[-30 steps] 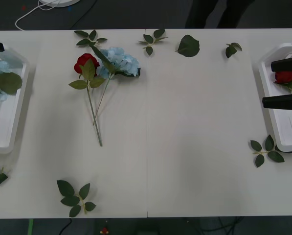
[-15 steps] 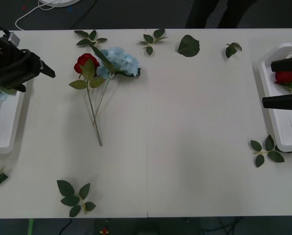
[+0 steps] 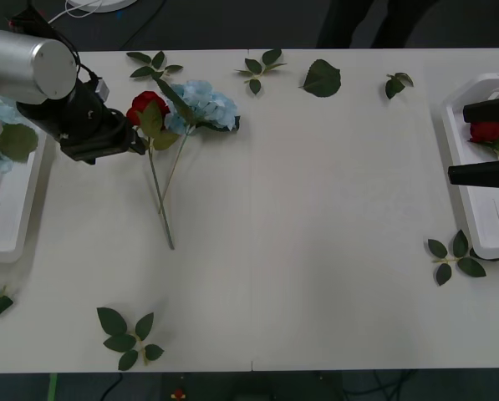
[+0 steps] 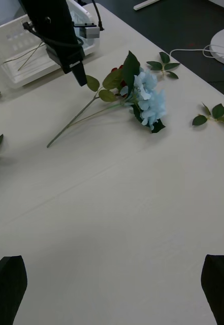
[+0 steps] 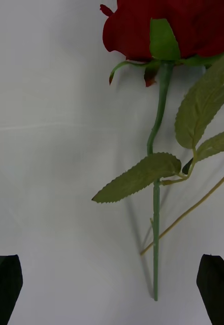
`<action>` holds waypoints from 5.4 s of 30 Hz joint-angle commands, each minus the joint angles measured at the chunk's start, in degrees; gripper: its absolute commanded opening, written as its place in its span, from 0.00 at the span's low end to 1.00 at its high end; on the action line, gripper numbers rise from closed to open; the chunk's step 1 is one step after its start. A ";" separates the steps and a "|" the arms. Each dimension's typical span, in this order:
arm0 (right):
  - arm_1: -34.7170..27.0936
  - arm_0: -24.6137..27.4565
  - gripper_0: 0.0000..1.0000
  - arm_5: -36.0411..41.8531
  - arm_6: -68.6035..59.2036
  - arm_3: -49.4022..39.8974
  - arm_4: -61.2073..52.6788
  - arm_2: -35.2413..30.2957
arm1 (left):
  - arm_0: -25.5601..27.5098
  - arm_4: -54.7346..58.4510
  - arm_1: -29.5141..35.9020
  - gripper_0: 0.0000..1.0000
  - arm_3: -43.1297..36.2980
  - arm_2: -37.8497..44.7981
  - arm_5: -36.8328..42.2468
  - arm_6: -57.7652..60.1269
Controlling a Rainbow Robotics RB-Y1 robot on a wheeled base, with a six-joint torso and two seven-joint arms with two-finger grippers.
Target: Place the red flowers into the right box and the blue flowers into the left box. If a person shows an open palm, hand one flower to the person first, then continue sorting.
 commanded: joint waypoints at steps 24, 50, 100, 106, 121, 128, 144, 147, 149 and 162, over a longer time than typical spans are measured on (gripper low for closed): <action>-2.67 0.56 1.00 -0.62 -0.07 -0.87 -0.72 -1.05 | -7.78 6.76 -2.35 1.00 14.46 -20.55 -24.98 3.55; -2.67 0.56 1.00 -0.62 -0.07 -0.87 -0.72 -1.05 | -8.48 12.04 -2.96 1.00 13.58 -23.71 -24.98 3.73; -2.67 0.56 1.00 -0.62 -0.07 -0.87 -0.72 -1.05 | -10.33 9.40 1.96 0.00 10.24 5.64 -12.76 -12.18; -2.67 0.56 1.00 -0.62 -0.07 -0.87 -0.72 -1.05 | -10.33 1.49 3.19 0.00 -0.83 17.77 4.20 -18.69; -2.67 0.56 1.00 -0.62 -0.07 -0.87 -0.72 -1.05 | -4.62 -6.51 -21.77 0.00 -26.14 40.62 11.85 -43.65; -2.49 2.76 1.00 -0.18 -0.07 -0.70 -0.72 0.89 | 2.50 8.08 -29.42 0.00 -28.96 41.24 0.86 -48.39; -2.23 3.20 1.00 -2.20 -0.68 -0.61 -8.01 1.68 | 4.61 23.46 -29.95 0.00 -27.64 24.71 -21.73 -45.93; -2.05 3.20 1.00 -7.30 -0.33 -0.70 -9.07 4.14 | 4.08 26.45 -29.42 0.00 -26.85 20.94 -26.12 -45.23; -2.05 3.11 1.00 -11.43 0.02 -0.70 -9.95 5.98 | 3.73 28.47 -29.24 0.00 -26.32 19.00 -28.14 -45.05; -0.47 -3.75 1.00 -31.03 2.74 -0.43 -9.51 19.70 | 0.39 41.30 -26.17 0.00 -22.45 11.53 -30.52 -44.09</action>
